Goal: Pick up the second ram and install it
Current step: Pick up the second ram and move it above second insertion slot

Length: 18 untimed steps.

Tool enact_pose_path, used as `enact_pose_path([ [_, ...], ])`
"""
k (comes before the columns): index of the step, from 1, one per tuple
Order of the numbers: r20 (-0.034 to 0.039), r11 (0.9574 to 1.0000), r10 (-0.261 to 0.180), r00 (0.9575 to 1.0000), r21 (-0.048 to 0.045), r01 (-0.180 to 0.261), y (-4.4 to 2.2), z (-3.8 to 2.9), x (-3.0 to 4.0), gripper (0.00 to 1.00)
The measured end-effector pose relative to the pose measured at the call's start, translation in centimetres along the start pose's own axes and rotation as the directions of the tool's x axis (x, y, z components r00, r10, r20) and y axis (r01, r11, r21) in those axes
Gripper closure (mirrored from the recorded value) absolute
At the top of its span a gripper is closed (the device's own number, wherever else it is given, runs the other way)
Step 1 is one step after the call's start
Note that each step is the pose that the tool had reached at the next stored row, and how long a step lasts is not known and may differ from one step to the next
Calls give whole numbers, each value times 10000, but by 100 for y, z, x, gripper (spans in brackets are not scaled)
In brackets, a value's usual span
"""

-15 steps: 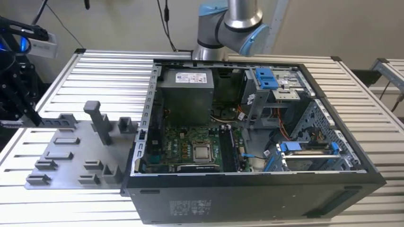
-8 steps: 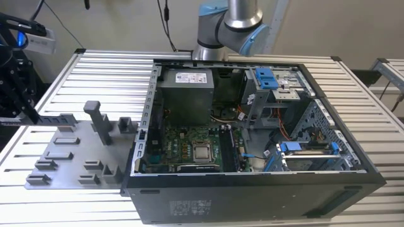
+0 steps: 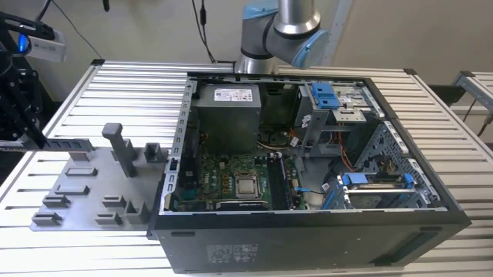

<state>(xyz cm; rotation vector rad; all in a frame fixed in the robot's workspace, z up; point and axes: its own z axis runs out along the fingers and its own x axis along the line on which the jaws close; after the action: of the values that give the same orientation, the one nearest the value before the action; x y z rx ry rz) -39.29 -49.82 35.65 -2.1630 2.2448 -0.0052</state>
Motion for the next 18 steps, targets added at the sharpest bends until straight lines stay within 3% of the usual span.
enact_pose_path([
  [18, 0, 10000, 0, 10000, 0, 0, -2, -120, -2, 86],
])
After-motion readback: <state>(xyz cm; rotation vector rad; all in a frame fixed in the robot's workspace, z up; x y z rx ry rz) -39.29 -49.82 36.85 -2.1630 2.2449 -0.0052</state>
